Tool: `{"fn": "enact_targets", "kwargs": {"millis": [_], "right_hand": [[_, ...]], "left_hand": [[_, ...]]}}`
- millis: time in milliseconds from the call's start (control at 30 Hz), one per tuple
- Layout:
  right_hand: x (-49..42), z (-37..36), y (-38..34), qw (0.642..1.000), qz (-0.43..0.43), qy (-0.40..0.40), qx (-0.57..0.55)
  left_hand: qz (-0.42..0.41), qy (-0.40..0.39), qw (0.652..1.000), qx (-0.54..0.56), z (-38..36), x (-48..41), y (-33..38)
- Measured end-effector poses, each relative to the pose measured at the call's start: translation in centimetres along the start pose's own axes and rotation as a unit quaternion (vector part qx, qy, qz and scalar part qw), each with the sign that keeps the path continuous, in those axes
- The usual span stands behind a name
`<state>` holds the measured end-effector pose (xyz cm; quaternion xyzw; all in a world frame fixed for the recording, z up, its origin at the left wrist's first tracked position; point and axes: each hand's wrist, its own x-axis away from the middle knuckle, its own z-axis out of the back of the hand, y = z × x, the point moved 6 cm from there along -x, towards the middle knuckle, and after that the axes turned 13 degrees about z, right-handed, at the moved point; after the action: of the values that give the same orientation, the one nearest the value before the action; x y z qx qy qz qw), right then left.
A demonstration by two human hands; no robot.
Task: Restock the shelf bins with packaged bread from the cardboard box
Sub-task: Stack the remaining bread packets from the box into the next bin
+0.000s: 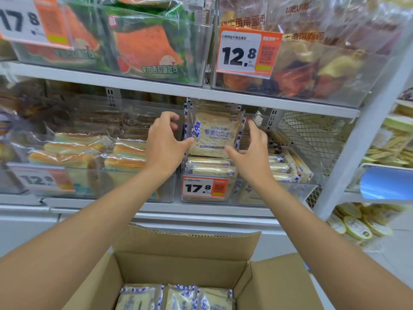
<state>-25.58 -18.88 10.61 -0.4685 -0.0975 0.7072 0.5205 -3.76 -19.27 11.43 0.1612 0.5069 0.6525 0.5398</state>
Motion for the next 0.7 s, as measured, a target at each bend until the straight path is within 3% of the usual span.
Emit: {"fn": "enact_targets", "kwargs": {"millis": [167,300,467,633,700], "right_hand": [[3.7,1.2,-2.4,0.989,0.121,0.046,0.076],[8.3,-1.9,-2.2,0.988,0.120,-0.079,0.057],[18.7,-9.0,4.3,0.957,-0.010,-0.289,0.006],[31.9,-15.9,11.9,0.867,-0.144,-0.475,-0.033],[36.3,-18.3,13.8,0.831,-0.188,-0.522,-0.046]], "left_hand": [[-0.038,-0.039,0.998,-0.009,0.4,5.1,0.5],[0.023,-0.126,0.992,-0.023,-1.1,9.9,-3.6],[0.199,-0.263,0.939,-0.100,-3.1,17.3,-16.4],[0.355,-0.384,0.840,-0.144,-2.3,24.2,-28.7],[0.378,-0.398,0.831,-0.095,-2.6,25.9,-32.5]]}}
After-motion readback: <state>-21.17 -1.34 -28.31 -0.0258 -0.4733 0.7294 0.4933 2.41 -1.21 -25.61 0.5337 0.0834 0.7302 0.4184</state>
